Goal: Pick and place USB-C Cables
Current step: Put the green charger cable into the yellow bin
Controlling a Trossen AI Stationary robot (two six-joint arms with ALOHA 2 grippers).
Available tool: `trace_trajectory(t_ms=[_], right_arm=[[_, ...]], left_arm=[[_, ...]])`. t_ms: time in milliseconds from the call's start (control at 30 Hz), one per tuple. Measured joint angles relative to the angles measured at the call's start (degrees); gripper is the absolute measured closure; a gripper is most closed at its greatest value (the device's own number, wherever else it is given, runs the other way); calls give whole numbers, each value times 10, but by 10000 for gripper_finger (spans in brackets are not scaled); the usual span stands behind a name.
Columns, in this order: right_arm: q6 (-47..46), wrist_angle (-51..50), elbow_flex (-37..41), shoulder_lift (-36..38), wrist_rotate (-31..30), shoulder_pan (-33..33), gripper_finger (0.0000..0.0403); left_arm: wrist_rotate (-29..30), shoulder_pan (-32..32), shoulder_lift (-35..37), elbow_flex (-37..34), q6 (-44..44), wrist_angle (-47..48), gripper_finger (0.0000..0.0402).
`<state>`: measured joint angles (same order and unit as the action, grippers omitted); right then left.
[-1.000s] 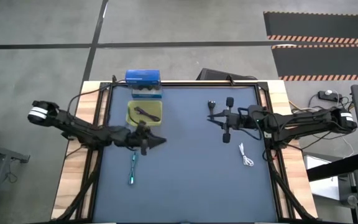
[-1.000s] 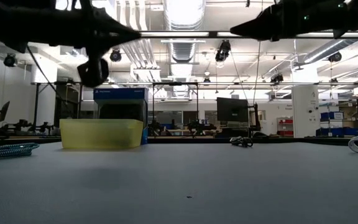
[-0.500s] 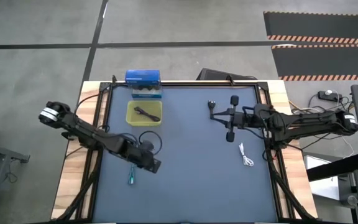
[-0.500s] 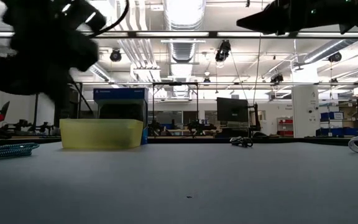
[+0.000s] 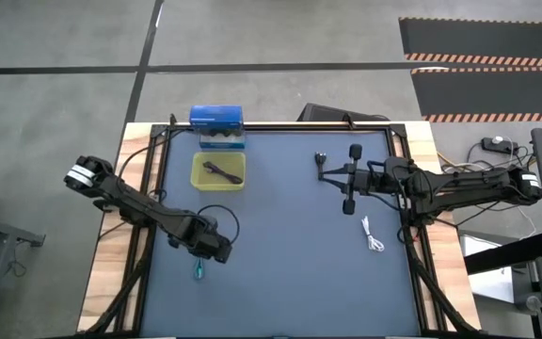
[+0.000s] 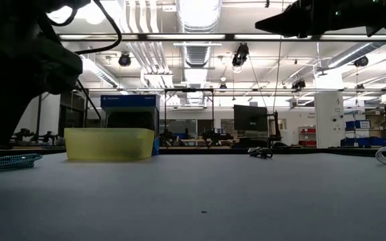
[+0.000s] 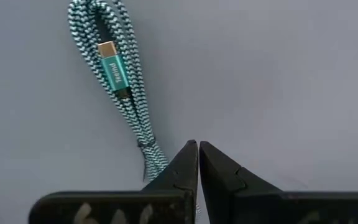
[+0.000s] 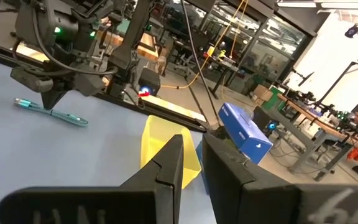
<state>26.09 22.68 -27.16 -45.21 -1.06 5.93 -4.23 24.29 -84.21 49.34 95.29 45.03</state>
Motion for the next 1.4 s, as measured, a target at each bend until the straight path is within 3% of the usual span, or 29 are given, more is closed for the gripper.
trace_trajectory(t_ms=[333, 667, 800, 1400], right_arm=[[-2, -4, 0, 0, 0, 0, 351], [-6, -17, 0, 0, -1, 0, 351], [-6, -29, 0, 0, -2, 0, 351], [-17, -32, 0, 0, -5, 0, 351]], left_arm=[[0, 1, 4, -1, 2, 31, 391], [2, 1, 2, -17, 3, 35, 265], [3, 1, 0, -40, 12, 30, 232], [54, 2, 0, -76, 50, -31, 227]])
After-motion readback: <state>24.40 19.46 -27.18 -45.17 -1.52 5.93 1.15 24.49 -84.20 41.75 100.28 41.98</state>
